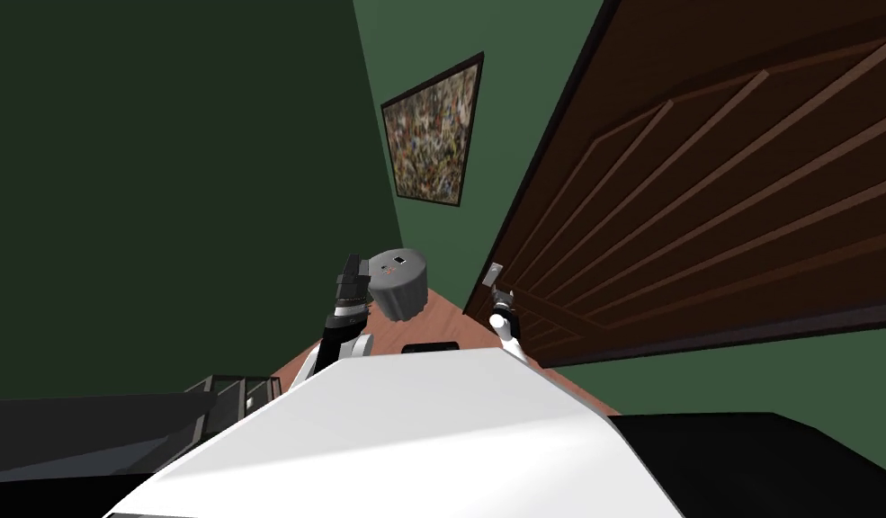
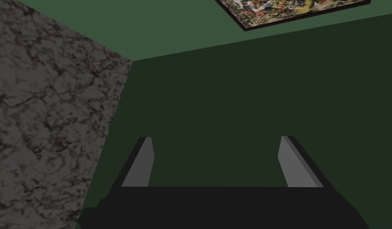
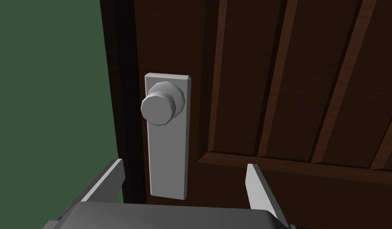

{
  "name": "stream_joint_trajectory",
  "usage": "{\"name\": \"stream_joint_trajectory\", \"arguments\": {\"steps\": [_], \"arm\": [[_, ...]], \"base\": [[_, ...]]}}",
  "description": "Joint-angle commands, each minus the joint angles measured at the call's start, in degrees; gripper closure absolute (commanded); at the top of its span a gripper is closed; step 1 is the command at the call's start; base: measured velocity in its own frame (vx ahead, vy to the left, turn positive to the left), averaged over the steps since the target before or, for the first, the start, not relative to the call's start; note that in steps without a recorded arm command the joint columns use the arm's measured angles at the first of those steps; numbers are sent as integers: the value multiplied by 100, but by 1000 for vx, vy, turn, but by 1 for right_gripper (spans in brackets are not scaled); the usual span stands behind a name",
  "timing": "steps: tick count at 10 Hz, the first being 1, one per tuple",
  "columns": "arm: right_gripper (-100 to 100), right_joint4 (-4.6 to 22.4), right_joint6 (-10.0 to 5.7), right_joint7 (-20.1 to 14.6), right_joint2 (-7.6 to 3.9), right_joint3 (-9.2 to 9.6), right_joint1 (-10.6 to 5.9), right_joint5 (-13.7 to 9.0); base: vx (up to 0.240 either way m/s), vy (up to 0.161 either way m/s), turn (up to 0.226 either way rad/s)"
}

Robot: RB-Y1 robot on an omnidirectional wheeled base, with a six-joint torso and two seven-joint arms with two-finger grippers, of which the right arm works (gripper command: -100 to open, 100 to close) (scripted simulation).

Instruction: Pull the door open

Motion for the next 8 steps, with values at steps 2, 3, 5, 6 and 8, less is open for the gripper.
{"name": "stream_joint_trajectory", "arguments": {"steps": [2, 3, 5, 6, 8], "arm": [[-100, 99, 23, 42, 20, -245, -72, -69], [-100, 138, 25, 46, 21, -313, -98, -88], [-100, 194, 29, 52, 22, -410, -137, -115], [-100, 219, 30, 54, 23, -454, -154, -127], [-100, 252, 32, 57, 23, -513, -177, -143]], "base": [[205, -35, 41], [244, -31, 12], [233, -20, -13], [246, -8, -15], [247, 0, -22]]}}
